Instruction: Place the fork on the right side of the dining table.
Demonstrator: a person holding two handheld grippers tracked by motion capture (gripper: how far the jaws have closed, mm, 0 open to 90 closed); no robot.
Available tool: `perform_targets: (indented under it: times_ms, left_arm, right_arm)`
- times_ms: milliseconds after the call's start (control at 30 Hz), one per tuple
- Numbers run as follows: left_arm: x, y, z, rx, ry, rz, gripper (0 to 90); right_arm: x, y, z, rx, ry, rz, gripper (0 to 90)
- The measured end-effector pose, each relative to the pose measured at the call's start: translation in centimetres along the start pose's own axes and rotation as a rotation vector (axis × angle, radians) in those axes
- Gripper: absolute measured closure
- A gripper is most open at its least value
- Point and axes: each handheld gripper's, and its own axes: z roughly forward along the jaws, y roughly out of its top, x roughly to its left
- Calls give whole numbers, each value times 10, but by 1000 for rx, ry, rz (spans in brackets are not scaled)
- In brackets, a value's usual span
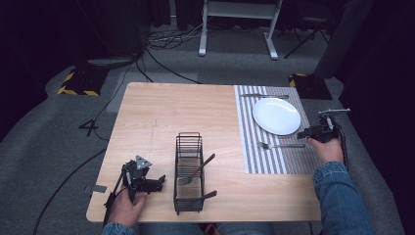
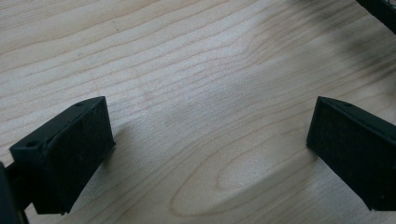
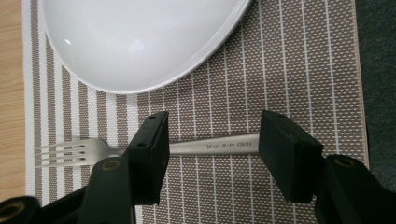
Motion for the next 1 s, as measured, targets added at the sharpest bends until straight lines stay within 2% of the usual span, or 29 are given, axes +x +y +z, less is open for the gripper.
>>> perform_targets:
  times_ms: [300,600,733,1000]
  left_arm:
    - [0,0,0,0,0,0,4]
    - [0,0,0,0,0,0,4]
    - [0,0,0,0,0,0,4]
    - [0,-1,0,0,-3,0,4]
  right_arm:
    - [10,-5,-14,-36,21,-34,420]
    - [20,-15,-37,-94,46,-98,389]
    - [28,-21,-50,-128,76,-144,377]
    - [54,-34,-77,-188,128,-244,357]
